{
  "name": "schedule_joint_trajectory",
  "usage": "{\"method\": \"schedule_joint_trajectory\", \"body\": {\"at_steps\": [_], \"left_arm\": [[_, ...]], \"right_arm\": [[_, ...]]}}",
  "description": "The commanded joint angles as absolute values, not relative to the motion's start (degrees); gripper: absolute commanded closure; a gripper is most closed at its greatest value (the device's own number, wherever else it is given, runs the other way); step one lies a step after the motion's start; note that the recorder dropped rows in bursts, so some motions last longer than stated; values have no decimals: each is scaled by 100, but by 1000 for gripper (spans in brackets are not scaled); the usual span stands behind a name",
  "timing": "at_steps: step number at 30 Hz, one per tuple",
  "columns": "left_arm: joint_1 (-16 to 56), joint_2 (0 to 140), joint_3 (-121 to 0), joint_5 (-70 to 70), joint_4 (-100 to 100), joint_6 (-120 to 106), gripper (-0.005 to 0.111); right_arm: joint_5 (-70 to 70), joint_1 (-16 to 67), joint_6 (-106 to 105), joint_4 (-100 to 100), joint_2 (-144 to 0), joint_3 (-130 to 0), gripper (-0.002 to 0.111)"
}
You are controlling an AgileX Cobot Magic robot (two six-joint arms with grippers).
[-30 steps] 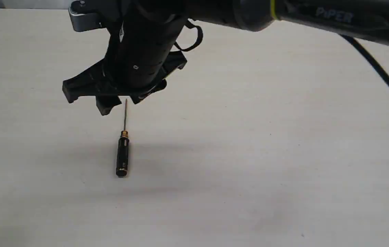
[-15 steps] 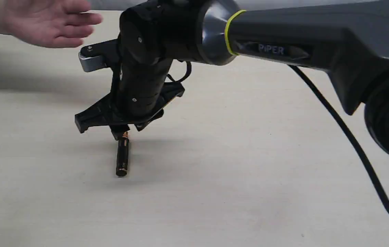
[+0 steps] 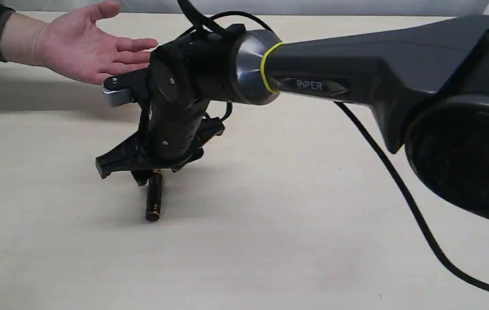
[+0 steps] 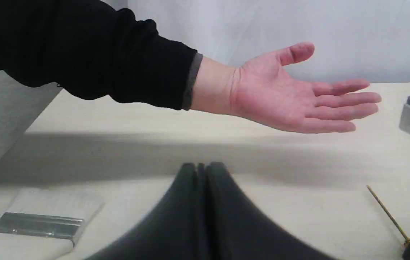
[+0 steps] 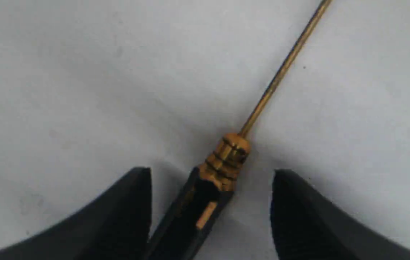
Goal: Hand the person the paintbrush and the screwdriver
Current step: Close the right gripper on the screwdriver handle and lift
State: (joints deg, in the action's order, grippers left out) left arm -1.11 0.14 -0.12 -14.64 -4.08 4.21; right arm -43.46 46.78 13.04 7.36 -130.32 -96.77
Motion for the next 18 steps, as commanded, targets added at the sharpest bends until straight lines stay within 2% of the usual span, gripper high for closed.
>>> {"method": "schedule_joint_trajectory", "body": {"at_steps": [1,6,12,18], "left_arm": [[-64,0,0,-1427,-403,432,107],[-64,0,0,-1427,-403,432,107],[-64,0,0,-1427,-403,432,107],[-64,0,0,-1427,-403,432,107]], "right_arm": [[-4158,4681,1333,901,-13194,-9697,55],[-4089,4681,1333,1028,-13432,-9697,58],[-4350,4681,1333,990,-13538,-9697,85],[-4786,4681,1028,961,-13538,-9697,103]]}}
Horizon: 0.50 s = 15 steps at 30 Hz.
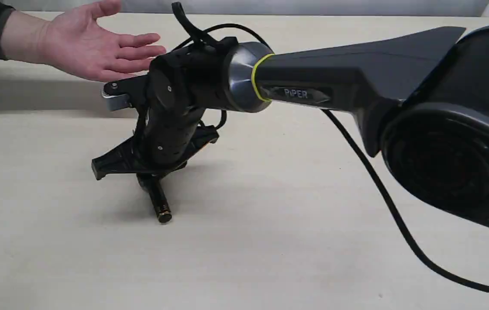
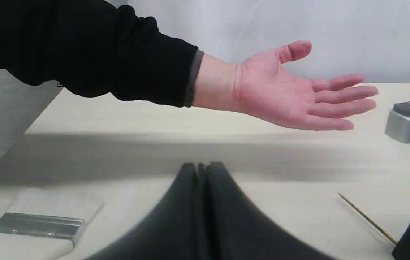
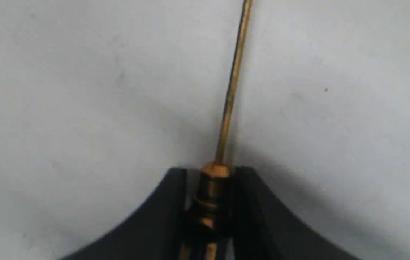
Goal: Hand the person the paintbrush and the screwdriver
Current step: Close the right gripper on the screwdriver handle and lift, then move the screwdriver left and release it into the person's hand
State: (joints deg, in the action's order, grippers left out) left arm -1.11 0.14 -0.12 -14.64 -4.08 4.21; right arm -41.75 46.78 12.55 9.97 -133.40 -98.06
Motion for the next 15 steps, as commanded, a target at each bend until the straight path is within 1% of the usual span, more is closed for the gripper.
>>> {"method": "schedule_joint_trajectory", "body": {"at_steps": [1,8,15], "left_arm": [[-64,0,0,-1427,-403,432,107],[-64,0,0,-1432,-385,432,107],[-64,0,0,-1432,-385,432,107]], "right_arm": [[-4851,4681,920,971,-13538,-9697,104],[-5041,4681,582,1251,-13206,-9697,104],[-4852,4681,-527,2316,-12297,-9697,104]]}}
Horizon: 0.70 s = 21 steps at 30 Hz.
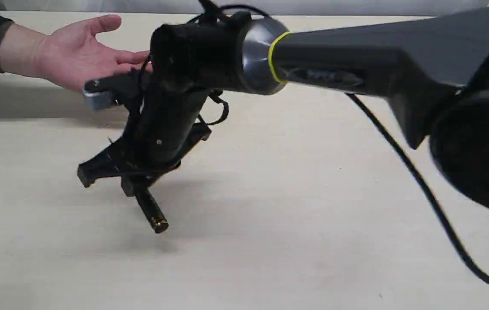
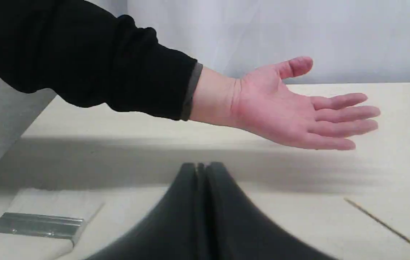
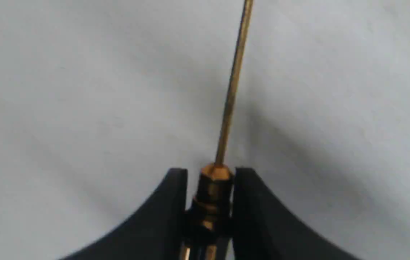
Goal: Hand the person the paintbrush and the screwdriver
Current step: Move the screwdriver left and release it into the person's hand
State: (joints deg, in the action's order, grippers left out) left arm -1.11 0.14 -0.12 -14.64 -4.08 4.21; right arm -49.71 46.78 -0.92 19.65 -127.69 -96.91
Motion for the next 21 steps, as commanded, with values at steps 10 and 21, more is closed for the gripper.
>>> {"method": "schedule_joint_trajectory", "body": {"at_steps": [10,21], "left_arm": [[-64,0,0,-1432,-385,432,107],[-64,0,0,-1429,-407,432,107]], "right_arm": [[-4064,4681,-946,2352,-11247,-9697,104],[-2555,4681,-1279,2138,-11757,-9744,102]]}}
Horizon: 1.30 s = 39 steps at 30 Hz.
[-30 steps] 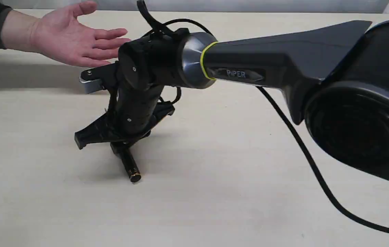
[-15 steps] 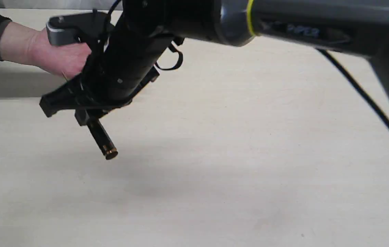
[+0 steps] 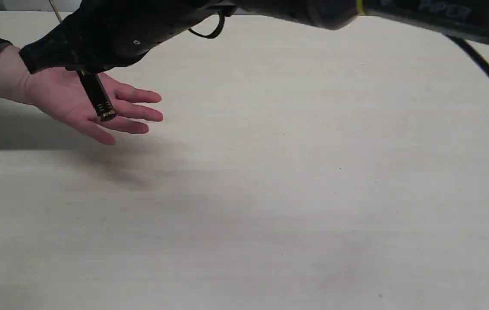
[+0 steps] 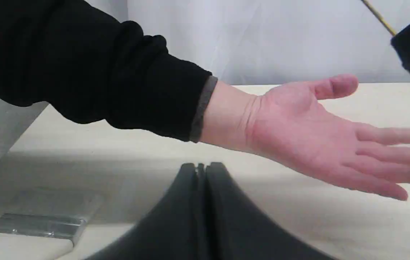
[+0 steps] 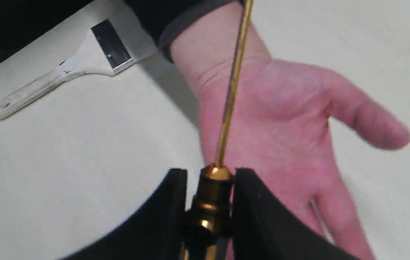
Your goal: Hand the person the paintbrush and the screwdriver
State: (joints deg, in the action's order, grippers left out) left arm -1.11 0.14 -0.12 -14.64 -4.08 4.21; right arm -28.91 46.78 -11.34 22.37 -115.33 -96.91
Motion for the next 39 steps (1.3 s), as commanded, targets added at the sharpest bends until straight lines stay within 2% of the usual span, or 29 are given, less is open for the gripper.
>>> {"method": "schedule_joint_trajectory", "body": {"at_steps": [1,8,12,15,18,20,32,39], "left_arm": [[-64,0,0,-1429,-407,432,107],[-64,0,0,-1429,-407,432,107],[-64,0,0,-1429,-407,432,107],[-64,0,0,-1429,-407,432,107],[-64,0,0,-1429,-407,432,107],[-64,0,0,-1429,-407,432,107],[-64,0,0,-1433,-384,432,107],[-64,0,0,-1433,-384,432,107]], "right_arm": [[-2471,4670,-1290,2138,-11879,-9798,99],[-2538,4670,-1327,2161,-12591,-10189,63],[-2608,4670,-1327,2114,-12576,-10224,61],[-2855,4670,-1338,2114,-12457,-10227,65],[-3292,4670,-1441,1883,-12277,-10227,85],[-3594,4670,-1250,1544,-12148,-10227,103],[-3543,4647,-682,864,-10976,-10007,104],[-2277,4600,-682,685,-9529,-8084,104]]}}
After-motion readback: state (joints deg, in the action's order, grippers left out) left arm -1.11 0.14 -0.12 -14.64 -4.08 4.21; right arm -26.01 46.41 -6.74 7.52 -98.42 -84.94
